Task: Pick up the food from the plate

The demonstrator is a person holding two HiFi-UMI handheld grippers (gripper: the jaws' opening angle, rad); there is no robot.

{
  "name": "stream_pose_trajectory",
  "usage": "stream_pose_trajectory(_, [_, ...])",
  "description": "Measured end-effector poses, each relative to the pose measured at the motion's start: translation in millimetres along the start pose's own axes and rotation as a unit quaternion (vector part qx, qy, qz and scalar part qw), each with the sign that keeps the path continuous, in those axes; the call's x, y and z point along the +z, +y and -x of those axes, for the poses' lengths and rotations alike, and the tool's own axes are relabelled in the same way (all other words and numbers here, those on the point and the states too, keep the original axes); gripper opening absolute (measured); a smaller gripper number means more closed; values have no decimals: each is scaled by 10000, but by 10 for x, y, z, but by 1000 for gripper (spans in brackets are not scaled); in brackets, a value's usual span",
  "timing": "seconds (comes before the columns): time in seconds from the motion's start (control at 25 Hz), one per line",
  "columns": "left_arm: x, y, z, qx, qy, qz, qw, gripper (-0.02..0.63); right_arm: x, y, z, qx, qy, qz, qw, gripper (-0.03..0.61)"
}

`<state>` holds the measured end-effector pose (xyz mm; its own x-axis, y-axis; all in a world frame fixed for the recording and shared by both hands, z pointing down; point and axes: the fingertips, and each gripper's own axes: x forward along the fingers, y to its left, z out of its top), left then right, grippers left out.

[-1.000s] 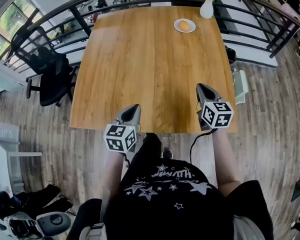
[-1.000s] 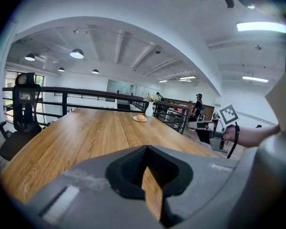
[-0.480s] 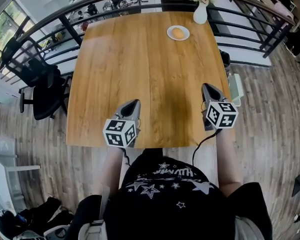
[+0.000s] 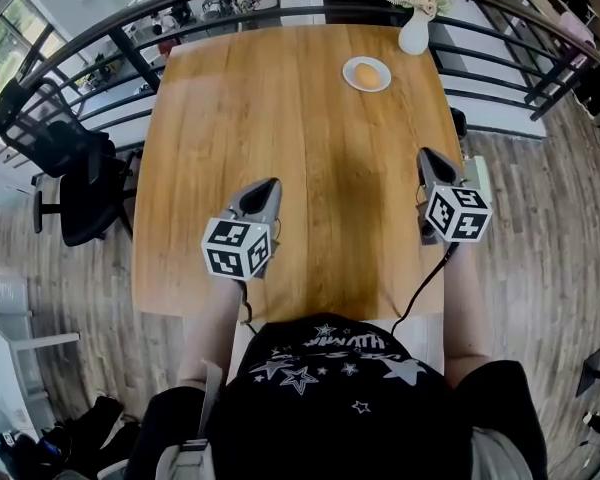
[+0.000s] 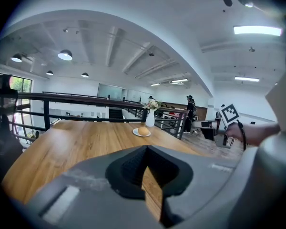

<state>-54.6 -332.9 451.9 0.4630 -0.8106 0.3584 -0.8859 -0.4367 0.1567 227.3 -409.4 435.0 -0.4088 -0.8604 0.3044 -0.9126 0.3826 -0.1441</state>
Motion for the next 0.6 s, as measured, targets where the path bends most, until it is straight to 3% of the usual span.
stream_pose_trajectory(0.44, [224,456,-548,-74,69,55,9999,-2,115,-86,-929,-66,301,323,9990,3])
stream_pose_trajectory(0.6, [256,687,-764,-60,197,82,9998,-2,110,-131,-1349,-99,521,456,9976,92])
